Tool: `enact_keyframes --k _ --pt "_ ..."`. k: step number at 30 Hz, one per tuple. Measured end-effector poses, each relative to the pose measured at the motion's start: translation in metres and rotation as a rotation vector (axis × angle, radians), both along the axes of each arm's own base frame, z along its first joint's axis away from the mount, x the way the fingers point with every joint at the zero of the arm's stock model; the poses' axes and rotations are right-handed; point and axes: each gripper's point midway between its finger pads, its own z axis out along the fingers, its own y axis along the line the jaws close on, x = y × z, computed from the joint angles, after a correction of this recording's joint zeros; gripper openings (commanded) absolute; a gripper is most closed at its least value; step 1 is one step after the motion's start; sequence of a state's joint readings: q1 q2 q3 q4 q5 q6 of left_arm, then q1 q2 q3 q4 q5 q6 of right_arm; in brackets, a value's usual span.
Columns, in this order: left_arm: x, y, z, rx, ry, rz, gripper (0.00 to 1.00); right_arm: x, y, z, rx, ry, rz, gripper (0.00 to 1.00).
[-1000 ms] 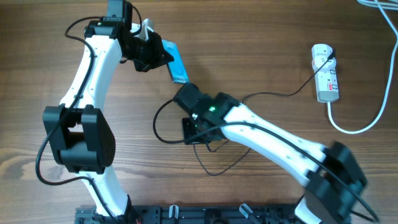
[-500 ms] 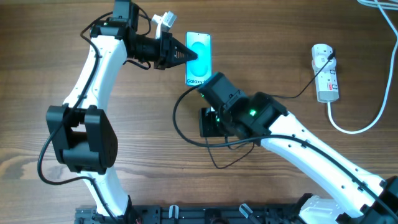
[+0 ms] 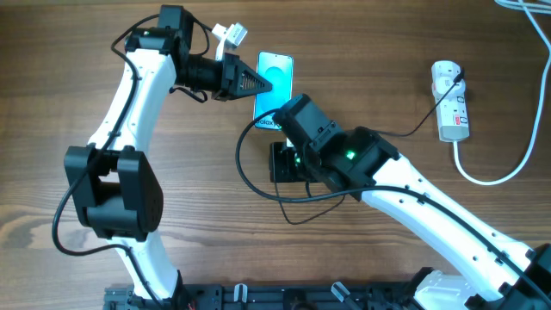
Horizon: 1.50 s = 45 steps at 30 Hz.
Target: Plug charger to phone and switch on socket
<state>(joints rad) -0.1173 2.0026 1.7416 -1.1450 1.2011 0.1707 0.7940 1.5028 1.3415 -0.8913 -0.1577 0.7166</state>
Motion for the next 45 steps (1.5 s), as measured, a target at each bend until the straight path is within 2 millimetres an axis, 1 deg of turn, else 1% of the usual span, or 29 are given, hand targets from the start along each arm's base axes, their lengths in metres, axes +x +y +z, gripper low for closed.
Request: enact_keyframes --k 3,7,19,27,31,36,39,43,45 --pt "-0.003 -0.006 0.001 -0.004 -0.005 -0.017 0.04 0.005 0.005 0.004 0.025 -0.021 0.001 0.04" --pt "-0.006 -0.011 0.008 -0.049 0.001 -0.032 0.04 0.005 0.006 0.005 0.028 -0.025 0.001 0.04" --pt "-0.006 -0.011 0.009 -0.053 0.002 -0.032 0.04 0.013 -0.001 0.004 -0.007 -0.060 -0.034 0.04" --pt "-0.006 -0.011 0.009 -0.053 0.002 -0.032 0.04 0.017 -0.001 0.005 -0.008 -0.077 -0.043 0.04" --pt "-0.001 -0.011 0.008 -0.047 -0.023 -0.027 0.04 0.011 -0.007 0.000 -0.035 -0.049 -0.040 0.04" --pt "0.011 -0.006 -0.008 0.063 0.036 0.051 0.04 -0.004 -0.013 -0.007 -0.064 0.019 -0.023 0.04" --pt "0.014 -0.004 -0.013 0.094 0.056 0.075 0.04 -0.010 -0.018 -0.011 -0.083 0.045 -0.020 0.04" --pt "0.015 -0.002 -0.015 0.109 0.068 0.085 0.04 -0.010 -0.031 -0.016 -0.144 0.052 -0.059 0.04" --pt "0.015 -0.002 -0.015 0.109 0.071 0.086 0.04 -0.008 -0.033 -0.016 -0.155 0.043 -0.070 0.04"
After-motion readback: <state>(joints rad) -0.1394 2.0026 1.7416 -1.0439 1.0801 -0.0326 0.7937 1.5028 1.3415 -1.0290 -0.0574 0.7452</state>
